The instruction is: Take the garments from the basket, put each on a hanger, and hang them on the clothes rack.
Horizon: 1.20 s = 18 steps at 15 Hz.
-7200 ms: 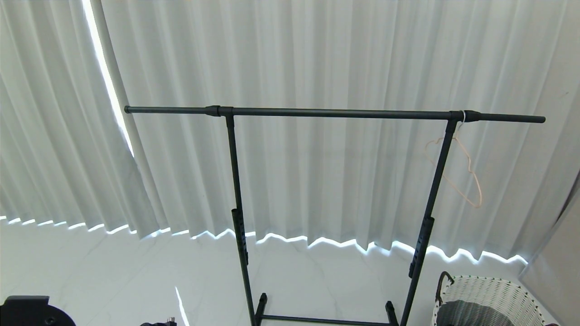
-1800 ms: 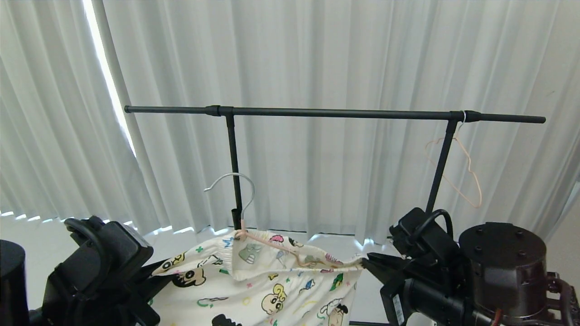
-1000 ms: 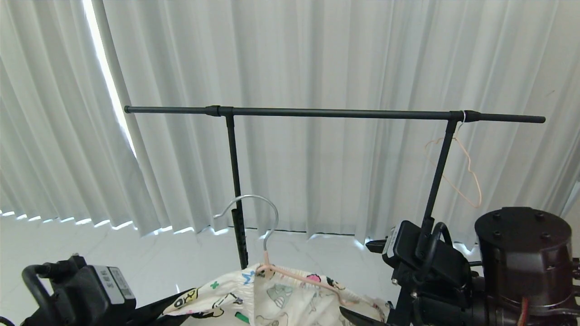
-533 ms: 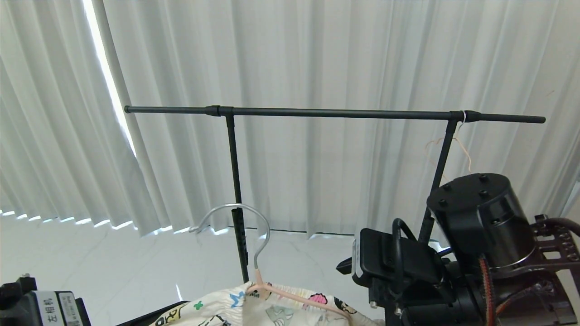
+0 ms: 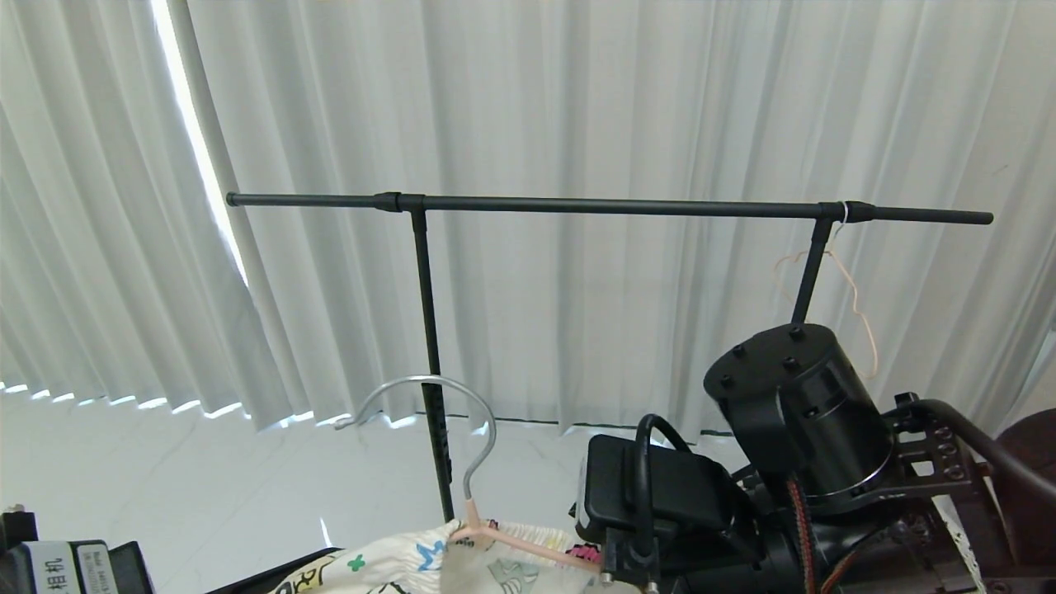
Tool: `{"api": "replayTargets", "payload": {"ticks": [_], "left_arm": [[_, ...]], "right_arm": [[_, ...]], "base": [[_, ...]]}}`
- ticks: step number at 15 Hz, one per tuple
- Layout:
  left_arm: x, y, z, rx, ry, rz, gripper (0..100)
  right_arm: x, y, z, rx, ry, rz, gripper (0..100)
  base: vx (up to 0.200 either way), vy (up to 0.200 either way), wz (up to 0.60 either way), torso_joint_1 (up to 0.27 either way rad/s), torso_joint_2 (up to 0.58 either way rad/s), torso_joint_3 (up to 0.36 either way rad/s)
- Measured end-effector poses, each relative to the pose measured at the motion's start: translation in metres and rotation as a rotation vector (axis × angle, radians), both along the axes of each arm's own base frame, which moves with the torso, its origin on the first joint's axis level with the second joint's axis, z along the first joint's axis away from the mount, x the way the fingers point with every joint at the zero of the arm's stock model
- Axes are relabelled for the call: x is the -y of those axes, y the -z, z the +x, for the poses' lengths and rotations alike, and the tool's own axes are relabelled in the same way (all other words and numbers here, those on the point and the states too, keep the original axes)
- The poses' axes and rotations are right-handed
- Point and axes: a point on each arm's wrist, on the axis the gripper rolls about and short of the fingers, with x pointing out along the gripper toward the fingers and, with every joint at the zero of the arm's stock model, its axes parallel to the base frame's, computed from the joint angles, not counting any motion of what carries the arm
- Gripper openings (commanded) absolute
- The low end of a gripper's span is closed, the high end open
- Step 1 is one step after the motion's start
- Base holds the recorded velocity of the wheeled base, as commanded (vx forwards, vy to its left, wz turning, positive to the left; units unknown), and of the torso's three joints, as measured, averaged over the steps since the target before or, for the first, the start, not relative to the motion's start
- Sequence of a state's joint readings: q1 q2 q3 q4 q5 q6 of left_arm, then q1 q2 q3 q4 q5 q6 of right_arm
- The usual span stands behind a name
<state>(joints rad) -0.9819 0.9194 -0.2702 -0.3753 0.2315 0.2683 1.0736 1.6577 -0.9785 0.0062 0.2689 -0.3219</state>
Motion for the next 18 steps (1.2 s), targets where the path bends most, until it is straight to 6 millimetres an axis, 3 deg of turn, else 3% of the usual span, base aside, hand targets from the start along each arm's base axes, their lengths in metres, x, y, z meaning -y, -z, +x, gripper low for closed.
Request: {"api": "replayTargets", "payload": {"ticks": [6, 7, 13, 18], "left_arm": [[-0.001, 0.001, 0.000, -0.001, 0.002, 0.004, 0], [-0.001, 0.002, -0.001, -0.003, 0.002, 0.005, 100], [-0.004, 0.003, 0.003, -0.010, -0.051, 0.001, 100], [-0.016, 0.001, 0.009, -0.013, -0.191, -0.043, 100]], "right_arm": [[-0.002, 0.001, 0.002, 0.017, 0.026, -0.006, 0], [-0.002, 0.001, 0.002, 0.018, 0.028, -0.005, 0], [0.003, -0.010, 0.004, 0.104, 0.100, 0.034, 0], [0.036, -0.019, 0.015, 0.159, 0.253, 0.034, 0]], "base": [[0.000, 0.000, 0.00, 0.000, 0.00, 0.000], [0.000, 0.000, 0.00, 0.000, 0.00, 0.000], [0.000, 0.000, 0.00, 0.000, 0.00, 0.000], [0.000, 0.000, 0.00, 0.000, 0.00, 0.000]]}}
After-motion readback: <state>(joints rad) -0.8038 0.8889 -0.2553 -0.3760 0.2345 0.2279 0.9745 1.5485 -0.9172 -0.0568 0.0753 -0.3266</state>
